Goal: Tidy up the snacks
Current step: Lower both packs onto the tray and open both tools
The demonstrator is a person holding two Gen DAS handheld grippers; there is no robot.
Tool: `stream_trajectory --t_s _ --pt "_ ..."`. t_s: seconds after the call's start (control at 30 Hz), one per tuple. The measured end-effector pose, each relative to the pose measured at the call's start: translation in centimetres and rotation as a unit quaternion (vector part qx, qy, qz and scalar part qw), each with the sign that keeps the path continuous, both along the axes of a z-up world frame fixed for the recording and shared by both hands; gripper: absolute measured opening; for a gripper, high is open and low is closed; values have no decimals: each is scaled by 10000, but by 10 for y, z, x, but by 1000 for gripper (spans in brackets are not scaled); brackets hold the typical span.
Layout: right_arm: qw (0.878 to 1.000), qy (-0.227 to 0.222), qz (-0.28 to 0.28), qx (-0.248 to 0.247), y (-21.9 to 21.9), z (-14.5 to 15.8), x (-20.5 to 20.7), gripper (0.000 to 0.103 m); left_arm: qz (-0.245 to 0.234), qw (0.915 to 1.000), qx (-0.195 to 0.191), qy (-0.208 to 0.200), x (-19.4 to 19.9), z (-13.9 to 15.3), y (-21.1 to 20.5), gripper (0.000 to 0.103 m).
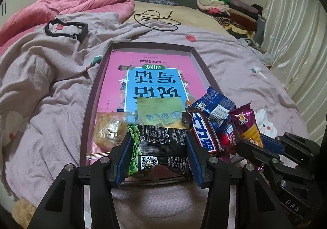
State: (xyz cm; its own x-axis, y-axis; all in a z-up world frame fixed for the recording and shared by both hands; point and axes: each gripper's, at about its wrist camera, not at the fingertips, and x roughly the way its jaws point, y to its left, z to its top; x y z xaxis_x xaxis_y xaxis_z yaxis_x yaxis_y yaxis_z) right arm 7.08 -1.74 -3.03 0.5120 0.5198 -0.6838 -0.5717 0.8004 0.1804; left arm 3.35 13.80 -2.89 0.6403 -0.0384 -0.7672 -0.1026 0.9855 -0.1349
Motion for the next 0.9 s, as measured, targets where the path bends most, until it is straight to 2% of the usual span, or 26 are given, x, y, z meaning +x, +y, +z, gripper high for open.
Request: stream_trajectory --t_s 0.9 --pt "9994 -30 91 -324 28 -19 19 19 24 10000 -27 56 6 -10 5 52"
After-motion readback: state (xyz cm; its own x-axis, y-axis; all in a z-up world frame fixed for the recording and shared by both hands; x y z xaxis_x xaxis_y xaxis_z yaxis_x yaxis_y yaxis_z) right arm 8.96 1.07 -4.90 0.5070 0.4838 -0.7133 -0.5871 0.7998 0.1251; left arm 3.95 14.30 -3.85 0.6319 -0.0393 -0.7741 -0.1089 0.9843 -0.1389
